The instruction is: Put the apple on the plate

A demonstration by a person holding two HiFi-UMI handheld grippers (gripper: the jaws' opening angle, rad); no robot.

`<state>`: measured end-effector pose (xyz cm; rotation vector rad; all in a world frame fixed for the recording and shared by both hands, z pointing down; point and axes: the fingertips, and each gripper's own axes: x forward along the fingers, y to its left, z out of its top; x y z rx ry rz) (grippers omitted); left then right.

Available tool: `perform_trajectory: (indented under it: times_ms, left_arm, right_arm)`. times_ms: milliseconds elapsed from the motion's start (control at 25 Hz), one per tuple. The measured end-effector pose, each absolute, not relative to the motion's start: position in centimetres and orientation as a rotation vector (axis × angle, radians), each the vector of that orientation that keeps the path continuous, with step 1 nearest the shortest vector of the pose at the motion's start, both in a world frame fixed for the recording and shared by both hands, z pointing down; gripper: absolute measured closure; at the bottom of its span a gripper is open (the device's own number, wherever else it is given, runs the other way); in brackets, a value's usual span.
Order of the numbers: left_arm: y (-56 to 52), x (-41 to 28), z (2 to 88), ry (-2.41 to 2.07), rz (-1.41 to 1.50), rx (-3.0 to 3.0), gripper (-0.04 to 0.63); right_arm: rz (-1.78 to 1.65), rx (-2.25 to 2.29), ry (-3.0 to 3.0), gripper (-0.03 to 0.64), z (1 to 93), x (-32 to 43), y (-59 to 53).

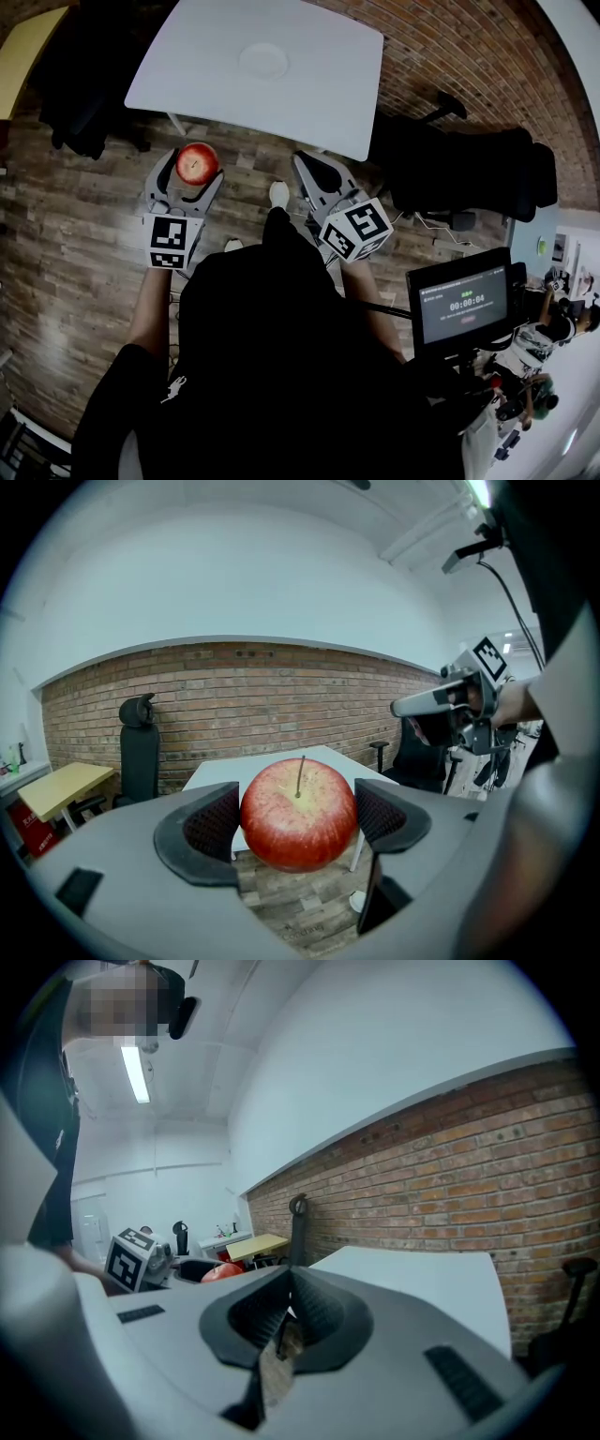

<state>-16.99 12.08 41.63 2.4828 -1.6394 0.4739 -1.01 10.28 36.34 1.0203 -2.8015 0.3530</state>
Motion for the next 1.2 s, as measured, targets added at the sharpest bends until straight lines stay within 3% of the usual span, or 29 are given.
perform_trajectory:
  times_ms: [240, 840, 1200]
  left_arm:
    - [12.4, -16.7, 41.2, -1.683, 0.454, 2.482, 0.206]
    - [-0.8, -9.2, 40.9, -1.745, 0.549, 2.346, 0.206]
    - [-1.3, -9.4, 40.3, -1.795, 0.543, 2.327, 0.206]
  right_arm:
    - [0.326, 0.958, -2.825, 0.613, 36.5, -1.5, 10.7]
    - [0.417, 0.741, -2.871, 0.612, 36.6, 4.2, -4.3]
    - [0.391, 0.691, -2.886, 0.614, 36.4, 4.0, -5.1]
